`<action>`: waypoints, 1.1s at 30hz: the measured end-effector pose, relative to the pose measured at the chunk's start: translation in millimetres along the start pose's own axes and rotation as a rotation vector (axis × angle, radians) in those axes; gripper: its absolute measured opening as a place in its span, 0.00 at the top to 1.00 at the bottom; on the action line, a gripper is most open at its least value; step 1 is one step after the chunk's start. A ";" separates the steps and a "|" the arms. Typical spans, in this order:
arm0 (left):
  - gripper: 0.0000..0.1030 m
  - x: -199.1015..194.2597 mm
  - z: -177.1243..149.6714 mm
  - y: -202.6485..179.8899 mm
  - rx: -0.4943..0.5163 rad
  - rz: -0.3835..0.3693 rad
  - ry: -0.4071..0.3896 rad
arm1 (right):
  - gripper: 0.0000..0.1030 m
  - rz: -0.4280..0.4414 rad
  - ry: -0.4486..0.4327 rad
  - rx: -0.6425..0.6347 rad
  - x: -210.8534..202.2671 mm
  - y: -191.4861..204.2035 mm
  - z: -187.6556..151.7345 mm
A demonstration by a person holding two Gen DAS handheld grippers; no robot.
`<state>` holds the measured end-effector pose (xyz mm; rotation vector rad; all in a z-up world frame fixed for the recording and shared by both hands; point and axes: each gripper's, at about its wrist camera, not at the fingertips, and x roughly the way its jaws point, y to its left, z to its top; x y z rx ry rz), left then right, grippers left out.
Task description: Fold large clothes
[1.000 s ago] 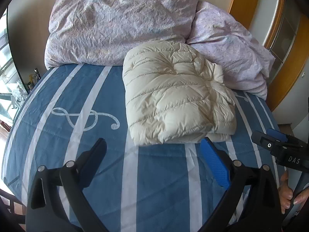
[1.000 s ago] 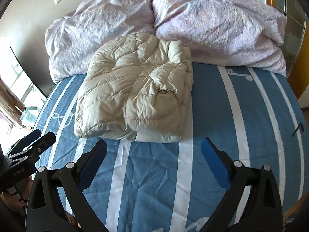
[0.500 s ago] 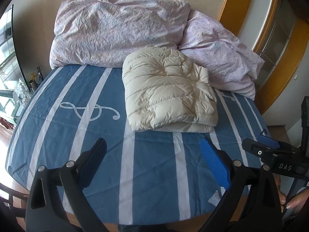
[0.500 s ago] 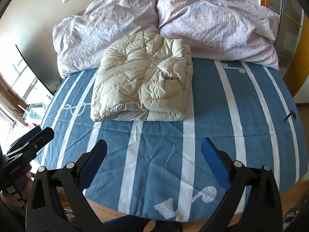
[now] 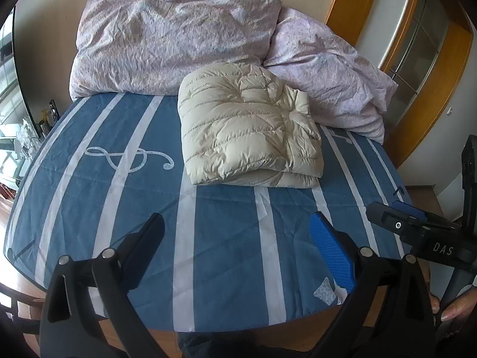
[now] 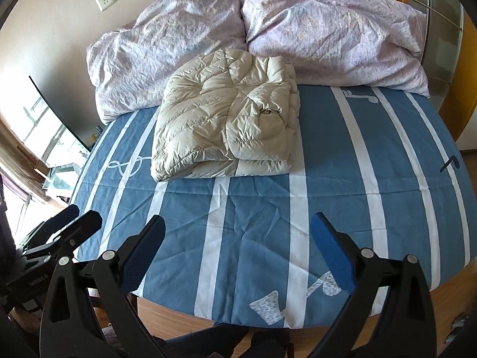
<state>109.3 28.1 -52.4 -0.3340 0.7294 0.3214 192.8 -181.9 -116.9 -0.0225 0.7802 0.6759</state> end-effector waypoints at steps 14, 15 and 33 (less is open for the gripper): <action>0.06 3.1 -4.1 2.7 -0.023 -0.027 0.000 | 0.04 0.010 0.001 -0.006 0.1 3.7 -5.9; 0.06 3.3 -4.0 2.7 -0.024 -0.028 0.000 | 0.04 0.009 0.001 -0.004 0.3 3.7 -6.0; 0.06 10.4 2.8 1.6 -0.031 -0.033 0.001 | 0.04 0.013 -0.003 0.002 0.4 2.3 -1.3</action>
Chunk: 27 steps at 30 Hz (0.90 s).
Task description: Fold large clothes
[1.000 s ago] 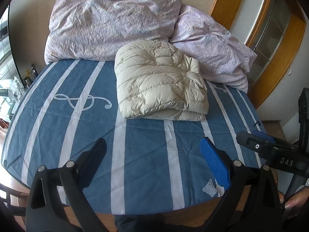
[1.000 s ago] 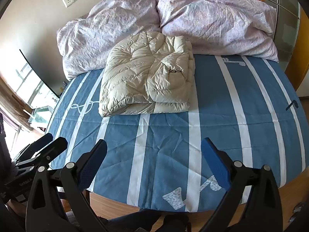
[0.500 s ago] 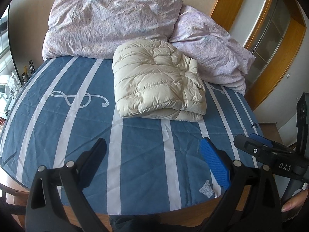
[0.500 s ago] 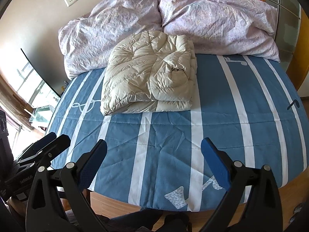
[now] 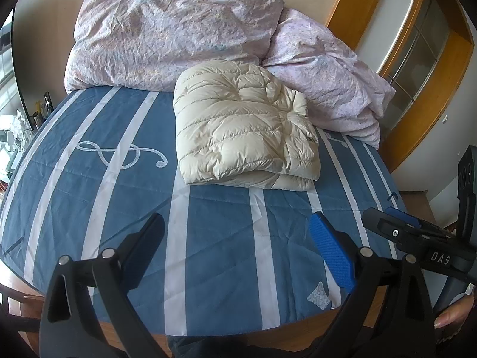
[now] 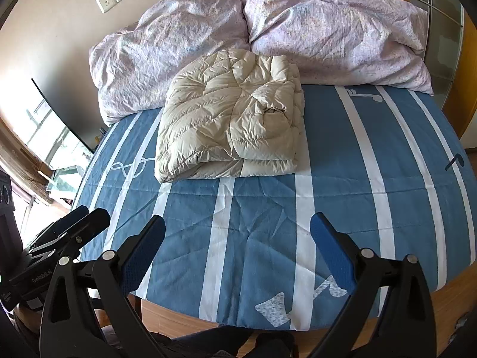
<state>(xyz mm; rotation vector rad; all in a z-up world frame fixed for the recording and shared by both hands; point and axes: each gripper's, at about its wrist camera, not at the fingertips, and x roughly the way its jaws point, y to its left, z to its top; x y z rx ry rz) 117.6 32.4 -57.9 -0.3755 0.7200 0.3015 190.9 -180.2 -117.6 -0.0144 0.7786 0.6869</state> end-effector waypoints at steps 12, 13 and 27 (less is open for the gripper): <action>0.06 2.5 3.0 -1.0 0.002 -0.003 -0.001 | 0.04 -0.001 0.001 0.002 1.2 -0.7 1.3; 0.06 2.0 2.9 -1.0 0.002 -0.002 0.000 | 0.04 0.000 0.001 0.003 1.9 -1.0 2.2; 0.06 1.8 3.9 -1.4 -0.007 -0.017 -0.004 | 0.04 -0.004 0.005 -0.001 7.7 1.9 4.3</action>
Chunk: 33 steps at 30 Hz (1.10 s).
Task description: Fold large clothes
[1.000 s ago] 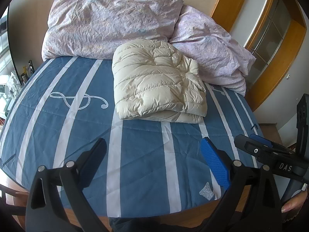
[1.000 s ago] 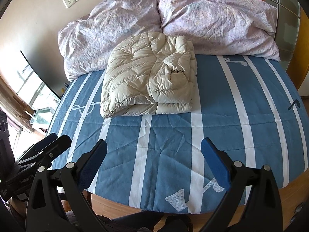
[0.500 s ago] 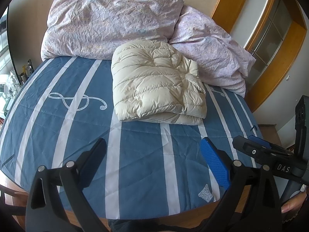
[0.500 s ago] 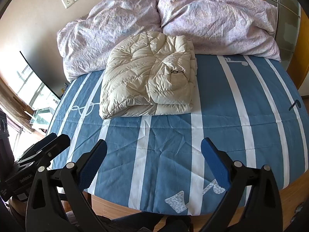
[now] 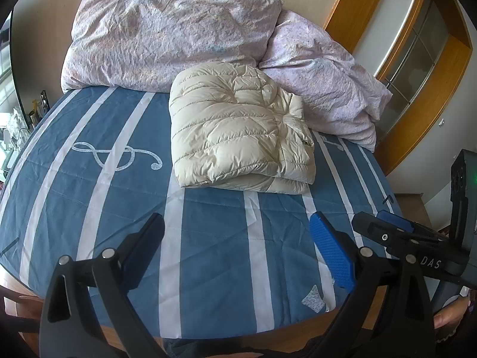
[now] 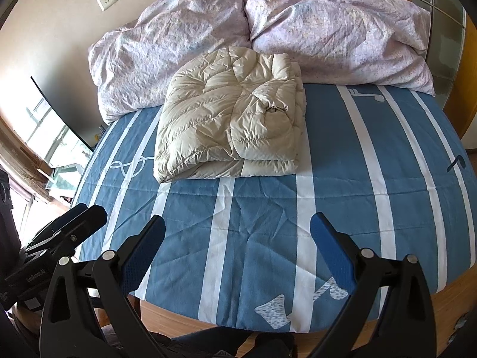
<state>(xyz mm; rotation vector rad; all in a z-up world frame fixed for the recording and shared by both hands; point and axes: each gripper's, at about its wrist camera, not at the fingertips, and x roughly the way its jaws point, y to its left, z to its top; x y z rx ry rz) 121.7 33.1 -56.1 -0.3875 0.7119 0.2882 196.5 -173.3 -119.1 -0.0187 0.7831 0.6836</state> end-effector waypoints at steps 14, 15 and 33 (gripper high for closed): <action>0.06 1.4 0.7 -1.3 -0.005 0.000 0.001 | 0.04 -0.004 -0.002 0.003 -0.9 0.6 -0.8; 0.06 1.4 0.1 -1.4 -0.006 0.001 0.001 | 0.04 -0.004 -0.002 0.003 -0.9 0.6 -0.7; 0.06 2.3 -2.9 0.3 -0.008 0.008 -0.001 | 0.04 -0.003 0.000 0.005 0.0 -0.6 -2.1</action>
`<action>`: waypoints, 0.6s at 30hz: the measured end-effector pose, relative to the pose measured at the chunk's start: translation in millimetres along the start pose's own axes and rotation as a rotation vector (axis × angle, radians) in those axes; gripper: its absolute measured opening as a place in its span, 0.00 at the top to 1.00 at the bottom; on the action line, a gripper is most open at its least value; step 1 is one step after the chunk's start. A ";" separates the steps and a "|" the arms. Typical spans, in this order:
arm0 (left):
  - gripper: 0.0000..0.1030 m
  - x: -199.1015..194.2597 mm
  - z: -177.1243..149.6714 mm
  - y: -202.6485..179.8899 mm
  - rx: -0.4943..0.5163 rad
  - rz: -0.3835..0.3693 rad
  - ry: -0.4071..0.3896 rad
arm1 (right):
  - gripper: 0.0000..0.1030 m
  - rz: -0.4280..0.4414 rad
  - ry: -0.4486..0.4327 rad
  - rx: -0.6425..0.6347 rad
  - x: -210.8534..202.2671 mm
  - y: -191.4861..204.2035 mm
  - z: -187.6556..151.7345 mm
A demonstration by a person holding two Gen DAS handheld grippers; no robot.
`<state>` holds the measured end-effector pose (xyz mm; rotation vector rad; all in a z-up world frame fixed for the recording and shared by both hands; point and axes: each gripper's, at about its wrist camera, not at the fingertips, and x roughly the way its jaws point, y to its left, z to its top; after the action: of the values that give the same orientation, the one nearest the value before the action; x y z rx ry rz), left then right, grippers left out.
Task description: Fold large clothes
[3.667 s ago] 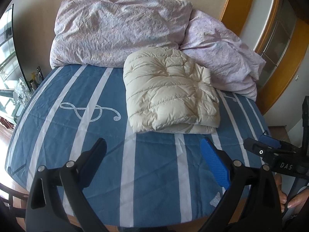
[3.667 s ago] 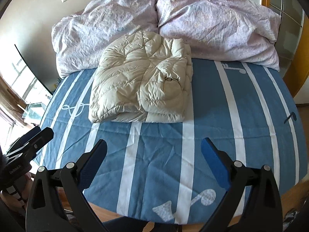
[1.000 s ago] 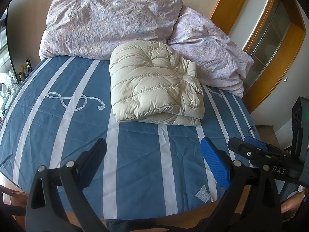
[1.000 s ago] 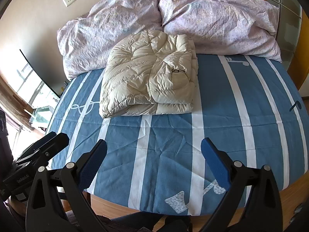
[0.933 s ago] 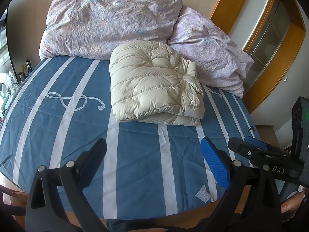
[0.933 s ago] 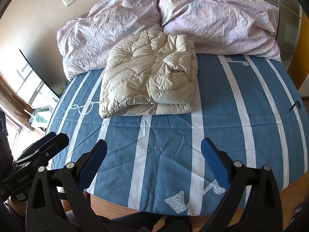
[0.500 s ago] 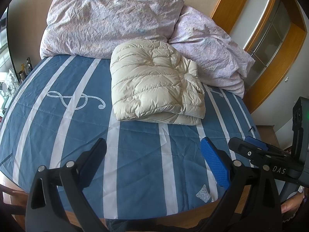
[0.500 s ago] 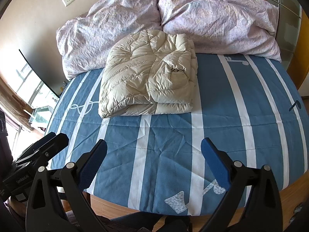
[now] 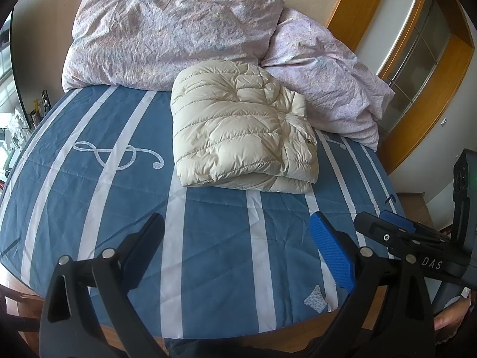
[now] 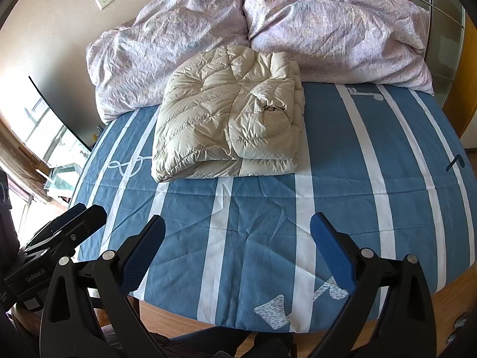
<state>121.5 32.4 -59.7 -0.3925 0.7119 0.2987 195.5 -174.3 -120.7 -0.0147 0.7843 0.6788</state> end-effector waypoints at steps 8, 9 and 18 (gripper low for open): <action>0.06 -0.1 0.6 -0.2 0.001 0.000 -0.001 | 0.04 0.000 0.000 -0.001 0.0 -0.1 0.5; 0.06 -0.1 0.6 -0.4 0.000 0.001 -0.001 | 0.04 0.000 0.000 -0.001 0.0 -0.1 0.6; 0.06 -0.3 1.0 -0.1 0.001 0.001 0.000 | 0.04 0.001 0.000 -0.002 -0.2 -0.1 1.0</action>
<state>122.0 32.7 -58.8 -0.3913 0.7122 0.2989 196.2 -174.2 -119.9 -0.0163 0.7841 0.6805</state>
